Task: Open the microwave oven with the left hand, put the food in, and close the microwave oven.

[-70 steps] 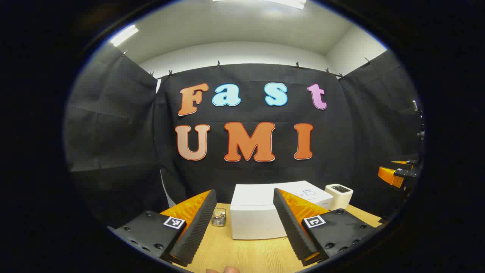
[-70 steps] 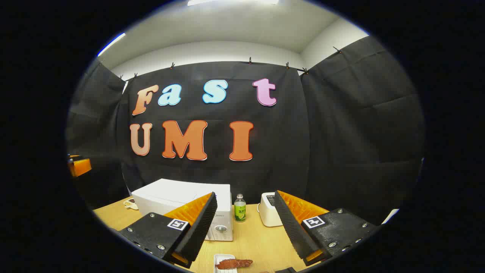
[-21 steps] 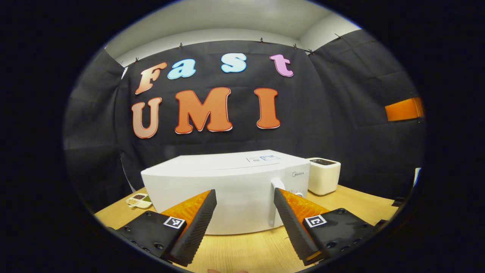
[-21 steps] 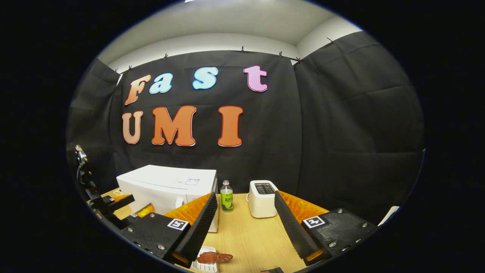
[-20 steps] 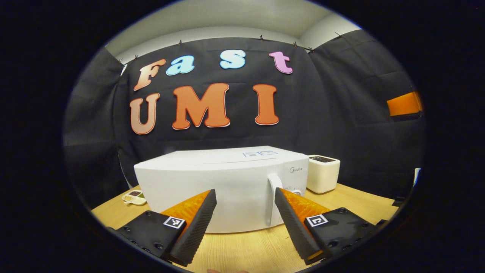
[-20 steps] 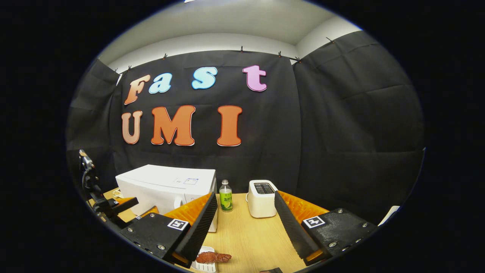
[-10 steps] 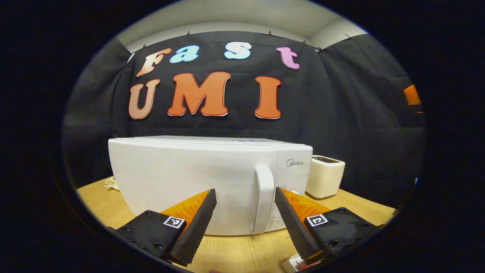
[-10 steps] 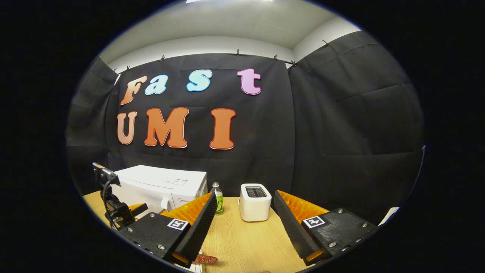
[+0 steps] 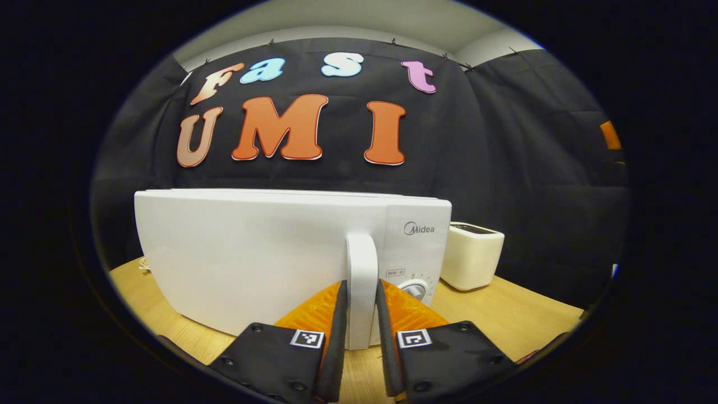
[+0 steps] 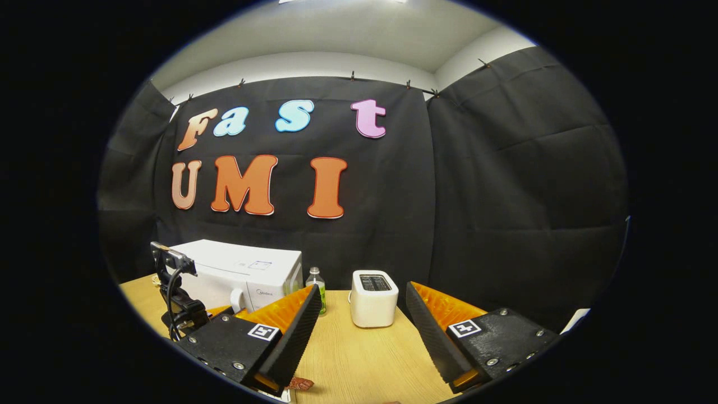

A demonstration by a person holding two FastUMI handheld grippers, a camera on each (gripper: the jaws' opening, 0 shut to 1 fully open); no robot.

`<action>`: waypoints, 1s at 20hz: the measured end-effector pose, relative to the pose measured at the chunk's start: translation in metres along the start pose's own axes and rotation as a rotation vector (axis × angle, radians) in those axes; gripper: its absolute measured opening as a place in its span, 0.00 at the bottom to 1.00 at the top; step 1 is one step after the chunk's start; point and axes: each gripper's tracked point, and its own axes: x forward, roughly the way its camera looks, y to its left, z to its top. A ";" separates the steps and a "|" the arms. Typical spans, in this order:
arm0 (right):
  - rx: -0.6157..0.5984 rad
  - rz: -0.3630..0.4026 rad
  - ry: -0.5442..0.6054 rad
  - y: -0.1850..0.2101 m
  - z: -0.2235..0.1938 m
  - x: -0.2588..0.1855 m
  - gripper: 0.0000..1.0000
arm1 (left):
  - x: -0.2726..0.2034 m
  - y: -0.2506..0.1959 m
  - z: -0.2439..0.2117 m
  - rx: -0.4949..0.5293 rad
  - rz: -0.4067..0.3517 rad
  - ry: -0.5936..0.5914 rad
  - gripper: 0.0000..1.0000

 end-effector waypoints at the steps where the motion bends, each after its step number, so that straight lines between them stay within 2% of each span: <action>1: -0.001 -0.004 0.003 -0.002 -0.001 0.001 0.94 | 0.001 0.002 -0.001 0.014 -0.001 -0.002 0.32; 2: 0.001 -0.006 0.004 -0.003 -0.001 0.000 0.94 | 0.002 -0.001 0.000 0.021 -0.013 -0.009 0.34; 5: 0.007 -0.007 0.013 -0.003 -0.004 -0.001 0.94 | 0.002 -0.001 0.002 0.028 -0.052 -0.025 0.13; 6: 0.005 -0.007 0.020 -0.003 -0.004 -0.001 0.94 | 0.000 0.000 0.002 0.033 -0.059 -0.020 0.10; 8: 0.000 -0.007 0.015 -0.003 -0.002 -0.005 0.94 | -0.022 -0.002 -0.004 -0.010 -0.068 -0.017 0.13; 9: 0.002 -0.011 0.015 -0.002 -0.002 -0.006 0.94 | -0.038 -0.001 0.000 -0.005 -0.083 -0.036 0.09; 14: 0.006 0.012 0.010 0.017 0.003 -0.020 0.94 | -0.106 0.011 -0.002 -0.016 -0.184 -0.058 0.09; 20: 0.014 0.037 0.006 0.041 0.011 -0.035 0.94 | -0.171 0.041 -0.006 0.001 -0.269 -0.041 0.08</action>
